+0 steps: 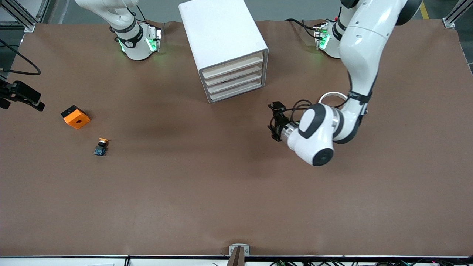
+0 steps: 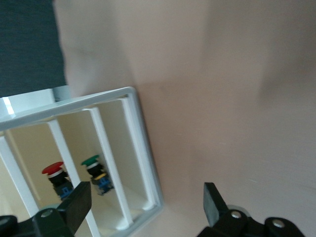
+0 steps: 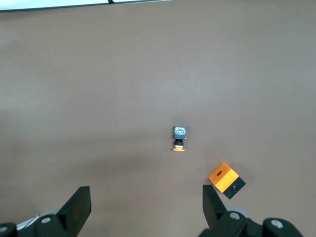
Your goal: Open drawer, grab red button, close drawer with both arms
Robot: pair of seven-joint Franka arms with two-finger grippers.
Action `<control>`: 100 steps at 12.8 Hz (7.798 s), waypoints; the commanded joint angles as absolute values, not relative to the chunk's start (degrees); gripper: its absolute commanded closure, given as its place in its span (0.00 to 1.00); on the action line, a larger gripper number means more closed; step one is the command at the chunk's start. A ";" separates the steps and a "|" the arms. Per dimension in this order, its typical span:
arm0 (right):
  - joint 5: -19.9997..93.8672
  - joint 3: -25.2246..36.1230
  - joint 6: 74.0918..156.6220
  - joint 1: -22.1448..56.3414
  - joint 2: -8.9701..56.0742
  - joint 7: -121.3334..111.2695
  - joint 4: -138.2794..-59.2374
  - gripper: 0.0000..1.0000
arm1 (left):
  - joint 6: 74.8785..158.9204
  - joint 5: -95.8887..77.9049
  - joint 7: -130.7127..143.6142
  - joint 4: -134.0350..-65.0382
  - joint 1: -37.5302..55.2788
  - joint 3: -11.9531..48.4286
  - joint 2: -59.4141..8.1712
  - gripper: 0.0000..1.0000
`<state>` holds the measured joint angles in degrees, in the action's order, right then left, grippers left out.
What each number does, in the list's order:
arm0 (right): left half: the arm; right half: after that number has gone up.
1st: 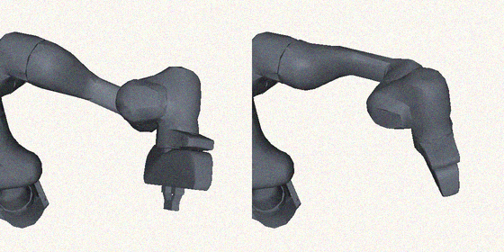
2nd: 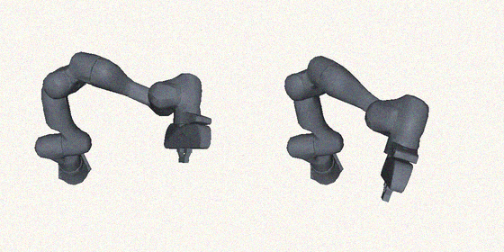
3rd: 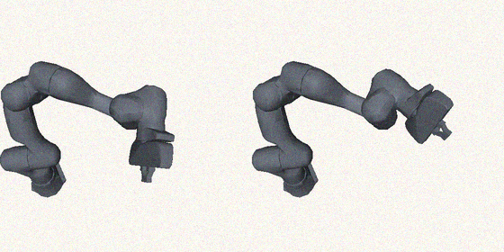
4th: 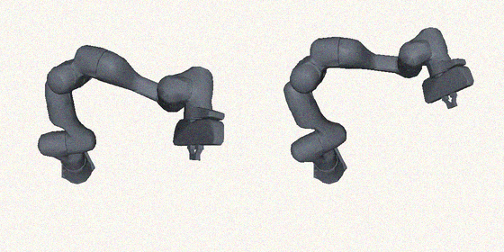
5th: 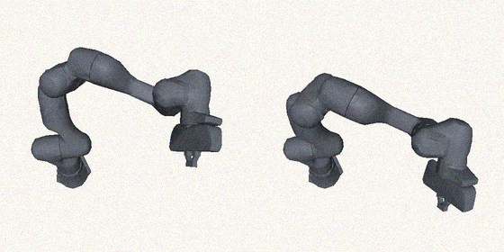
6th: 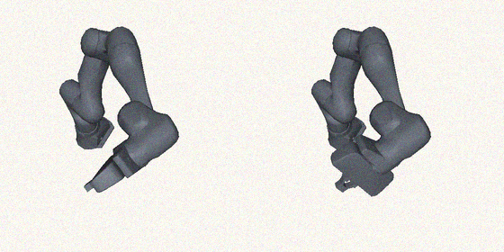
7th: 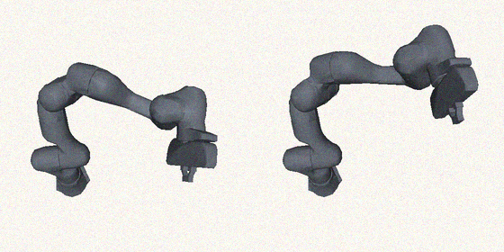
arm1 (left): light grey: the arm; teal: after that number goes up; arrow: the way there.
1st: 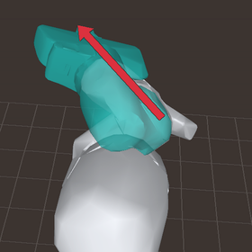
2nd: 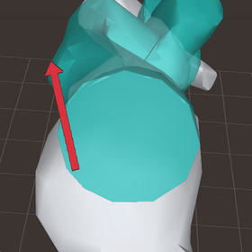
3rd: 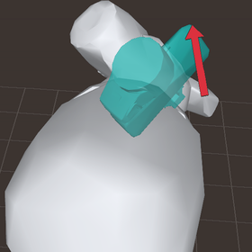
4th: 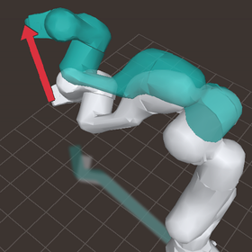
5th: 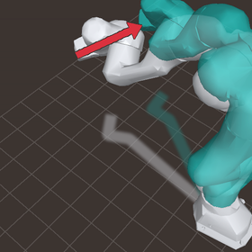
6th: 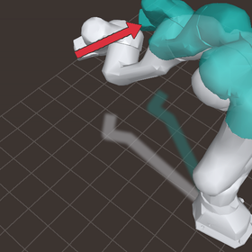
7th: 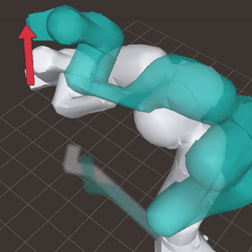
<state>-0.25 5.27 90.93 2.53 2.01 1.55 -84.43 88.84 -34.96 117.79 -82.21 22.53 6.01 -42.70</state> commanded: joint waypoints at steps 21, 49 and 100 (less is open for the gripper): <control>0.53 4.83 90.61 5.97 4.22 1.58 -83.23 0.00 | 78.57 -49.22 131.22 -82.53 35.87 5.54 -47.99 1.00; 0.79 4.75 106.60 49.57 21.61 101.68 -88.68 0.00 | 79.45 -36.86 111.03 -71.72 17.67 -5.01 -44.31 0.00; 1.77 5.27 108.42 10.29 16.08 9.42 -100.17 0.84 | 121.72 -13.09 38.23 -103.88 33.21 -8.97 -23.20 0.00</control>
<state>3.35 6.46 102.86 11.93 17.32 12.92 -94.36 119.42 -14.19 37.18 -103.06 31.34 -8.95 -22.63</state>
